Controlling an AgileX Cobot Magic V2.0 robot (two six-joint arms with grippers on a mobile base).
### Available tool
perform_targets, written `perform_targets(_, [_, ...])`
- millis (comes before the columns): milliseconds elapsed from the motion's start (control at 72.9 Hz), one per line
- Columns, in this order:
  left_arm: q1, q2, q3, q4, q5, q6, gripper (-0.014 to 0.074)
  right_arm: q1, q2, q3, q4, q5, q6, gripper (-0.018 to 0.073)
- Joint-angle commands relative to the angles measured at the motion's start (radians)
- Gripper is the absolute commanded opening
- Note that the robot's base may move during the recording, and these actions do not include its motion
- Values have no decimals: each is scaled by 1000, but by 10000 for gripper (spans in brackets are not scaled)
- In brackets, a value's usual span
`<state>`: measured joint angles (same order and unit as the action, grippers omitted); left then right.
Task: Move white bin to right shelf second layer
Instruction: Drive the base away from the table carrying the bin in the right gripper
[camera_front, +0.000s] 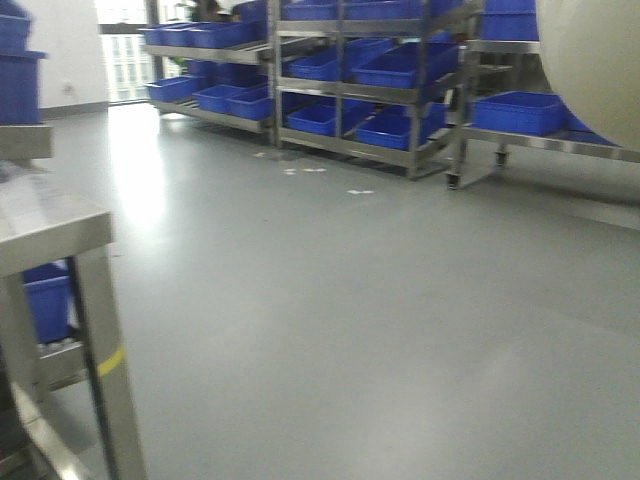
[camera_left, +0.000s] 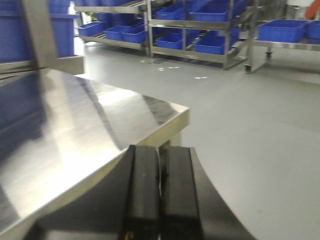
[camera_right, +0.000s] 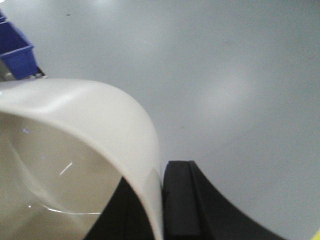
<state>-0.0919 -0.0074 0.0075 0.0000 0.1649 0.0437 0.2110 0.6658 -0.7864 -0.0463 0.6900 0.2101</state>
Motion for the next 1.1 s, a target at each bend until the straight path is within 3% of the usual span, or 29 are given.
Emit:
perform_targets(0, [-6, -14, 37, 0, -87, -5, 85, -6, -1, -31, -6, -103, 0, 55])
perform_targets(1084, [-6, -14, 37, 0, -87, -5, 85, -6, -1, -31, -6, -103, 0, 55])
